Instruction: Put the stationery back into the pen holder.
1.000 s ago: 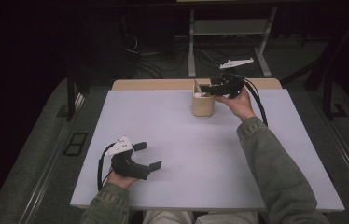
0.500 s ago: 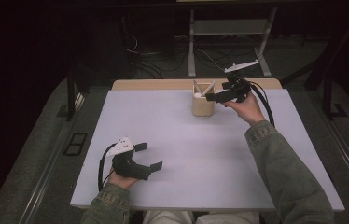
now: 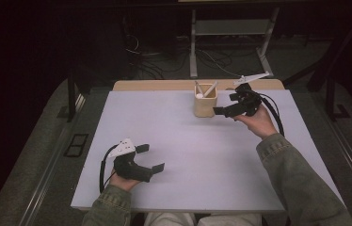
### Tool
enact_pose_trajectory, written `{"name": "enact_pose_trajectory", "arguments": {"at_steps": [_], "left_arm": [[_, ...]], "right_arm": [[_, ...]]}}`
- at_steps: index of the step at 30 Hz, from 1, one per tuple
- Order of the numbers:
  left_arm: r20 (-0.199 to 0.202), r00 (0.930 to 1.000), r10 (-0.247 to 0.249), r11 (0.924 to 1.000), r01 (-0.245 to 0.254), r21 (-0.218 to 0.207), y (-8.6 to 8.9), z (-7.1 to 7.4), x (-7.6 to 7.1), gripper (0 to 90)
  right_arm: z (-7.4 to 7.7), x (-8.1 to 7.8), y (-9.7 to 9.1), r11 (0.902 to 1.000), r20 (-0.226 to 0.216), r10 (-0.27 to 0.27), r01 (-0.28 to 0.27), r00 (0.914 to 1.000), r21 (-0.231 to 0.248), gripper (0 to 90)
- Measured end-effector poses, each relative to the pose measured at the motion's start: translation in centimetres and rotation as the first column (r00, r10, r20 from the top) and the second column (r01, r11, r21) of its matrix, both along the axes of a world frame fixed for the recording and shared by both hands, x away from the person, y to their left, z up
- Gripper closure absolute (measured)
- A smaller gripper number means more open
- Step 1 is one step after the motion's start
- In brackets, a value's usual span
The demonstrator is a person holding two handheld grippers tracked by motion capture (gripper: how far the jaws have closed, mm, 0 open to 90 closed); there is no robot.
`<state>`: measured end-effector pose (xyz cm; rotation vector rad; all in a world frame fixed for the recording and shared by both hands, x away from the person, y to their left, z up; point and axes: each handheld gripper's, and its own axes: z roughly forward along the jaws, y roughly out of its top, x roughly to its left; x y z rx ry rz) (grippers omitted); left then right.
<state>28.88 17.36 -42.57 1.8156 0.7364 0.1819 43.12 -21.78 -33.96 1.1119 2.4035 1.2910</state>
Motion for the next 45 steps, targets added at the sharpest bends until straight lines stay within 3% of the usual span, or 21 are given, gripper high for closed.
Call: {"name": "enact_pose_trajectory", "arguments": {"at_steps": [12,30,45], "left_arm": [[-0.001,1.0,0.002,1.0,-0.002,0.0,-0.1,0.0,0.0,0.0],[0.0,1.0,0.005,1.0,-0.005,-0.003,0.0,0.0,0.0,0.0],[-0.009,1.0,0.003,1.0,-0.003,-0.003,0.0,0.0,-0.1,0.0]], "right_arm": [[-0.1,-3.7,-0.9,0.9995,0.026,0.02,-0.02,0.9995,0.025,0.3],[-1.8,-8.7,-2.6,0.9989,0.042,0.03,-0.031,0.9987,0.036,0.4],[-5.0,-12.3,-4.5,0.9981,0.036,0.027,-0.029,0.999,0.054,0.4]]}}
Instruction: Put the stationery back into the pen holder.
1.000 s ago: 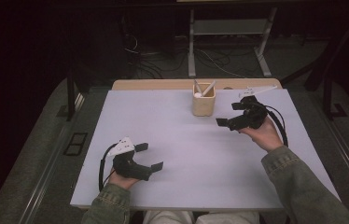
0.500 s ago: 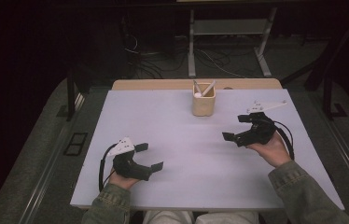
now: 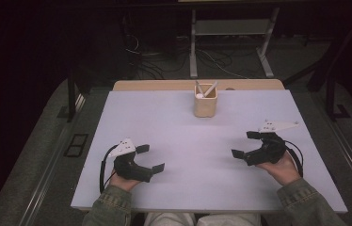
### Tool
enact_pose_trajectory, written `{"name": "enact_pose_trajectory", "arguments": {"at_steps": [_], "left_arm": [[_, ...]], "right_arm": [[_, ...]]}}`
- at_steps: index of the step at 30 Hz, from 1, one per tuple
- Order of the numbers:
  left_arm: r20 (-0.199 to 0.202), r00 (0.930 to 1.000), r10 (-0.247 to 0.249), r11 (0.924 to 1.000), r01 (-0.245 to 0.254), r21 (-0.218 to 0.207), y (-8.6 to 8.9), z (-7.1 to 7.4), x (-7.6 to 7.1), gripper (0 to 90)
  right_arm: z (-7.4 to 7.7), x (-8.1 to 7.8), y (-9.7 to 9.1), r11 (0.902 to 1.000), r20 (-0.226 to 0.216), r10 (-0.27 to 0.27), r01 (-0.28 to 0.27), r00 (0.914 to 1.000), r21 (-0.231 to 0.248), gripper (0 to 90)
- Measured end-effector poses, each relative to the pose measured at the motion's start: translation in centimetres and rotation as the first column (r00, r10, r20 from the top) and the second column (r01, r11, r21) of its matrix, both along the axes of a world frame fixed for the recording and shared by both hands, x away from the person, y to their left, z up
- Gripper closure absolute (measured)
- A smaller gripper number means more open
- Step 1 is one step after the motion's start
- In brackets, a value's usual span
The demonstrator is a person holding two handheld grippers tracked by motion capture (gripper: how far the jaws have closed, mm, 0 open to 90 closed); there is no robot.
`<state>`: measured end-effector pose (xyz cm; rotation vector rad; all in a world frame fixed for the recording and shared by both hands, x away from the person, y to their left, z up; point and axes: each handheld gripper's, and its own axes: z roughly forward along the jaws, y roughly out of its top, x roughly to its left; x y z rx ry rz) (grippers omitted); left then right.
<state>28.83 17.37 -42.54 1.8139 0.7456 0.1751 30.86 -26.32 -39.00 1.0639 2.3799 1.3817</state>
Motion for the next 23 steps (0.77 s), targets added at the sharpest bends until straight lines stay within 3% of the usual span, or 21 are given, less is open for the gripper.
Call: {"name": "enact_pose_trajectory", "arguments": {"at_steps": [13,23], "left_arm": [[-0.006,1.0,-0.005,1.0,0.005,0.006,-0.1,-0.1,0.0,0.0],[-0.014,0.9998,-0.017,0.9998,0.017,0.008,-0.2,-0.1,0.0,0.0]], "right_arm": [[-1.8,-2.8,-2.2,0.999,0.007,-0.045,0.045,0.999,0.009,0.4],[-2.8,-3.6,-3.0,0.9978,0.015,-0.067,0.067,0.9977,0.005,0.4]]}}
